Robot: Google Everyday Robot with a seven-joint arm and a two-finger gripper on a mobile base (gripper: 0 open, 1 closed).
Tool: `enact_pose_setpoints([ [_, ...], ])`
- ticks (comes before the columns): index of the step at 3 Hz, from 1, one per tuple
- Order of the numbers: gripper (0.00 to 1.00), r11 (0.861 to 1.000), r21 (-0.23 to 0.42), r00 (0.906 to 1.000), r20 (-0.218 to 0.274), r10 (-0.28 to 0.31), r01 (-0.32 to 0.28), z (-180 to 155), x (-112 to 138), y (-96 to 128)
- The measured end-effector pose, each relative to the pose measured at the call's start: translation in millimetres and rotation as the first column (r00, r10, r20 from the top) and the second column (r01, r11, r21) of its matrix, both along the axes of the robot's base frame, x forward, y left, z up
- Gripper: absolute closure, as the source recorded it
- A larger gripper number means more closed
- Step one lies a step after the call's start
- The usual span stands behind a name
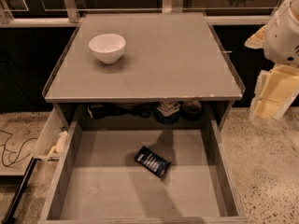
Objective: Pick rxbar blueberry from top drawer and place on counter
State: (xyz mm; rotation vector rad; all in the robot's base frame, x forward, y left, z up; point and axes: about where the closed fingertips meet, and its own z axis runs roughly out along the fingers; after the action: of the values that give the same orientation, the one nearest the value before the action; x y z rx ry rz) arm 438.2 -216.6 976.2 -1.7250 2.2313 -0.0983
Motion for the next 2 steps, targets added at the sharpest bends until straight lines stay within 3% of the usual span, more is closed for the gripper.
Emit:
enact_pose_setpoints([
  [1,0.0,1.0,0.001,1.0,0.003,0.002,-0.002,0.3,0.1,0.3],
  [2,0.0,0.998,0.063,0.9998,-0.009,0.02,-0.019,-24.8,-4.7,7.3],
])
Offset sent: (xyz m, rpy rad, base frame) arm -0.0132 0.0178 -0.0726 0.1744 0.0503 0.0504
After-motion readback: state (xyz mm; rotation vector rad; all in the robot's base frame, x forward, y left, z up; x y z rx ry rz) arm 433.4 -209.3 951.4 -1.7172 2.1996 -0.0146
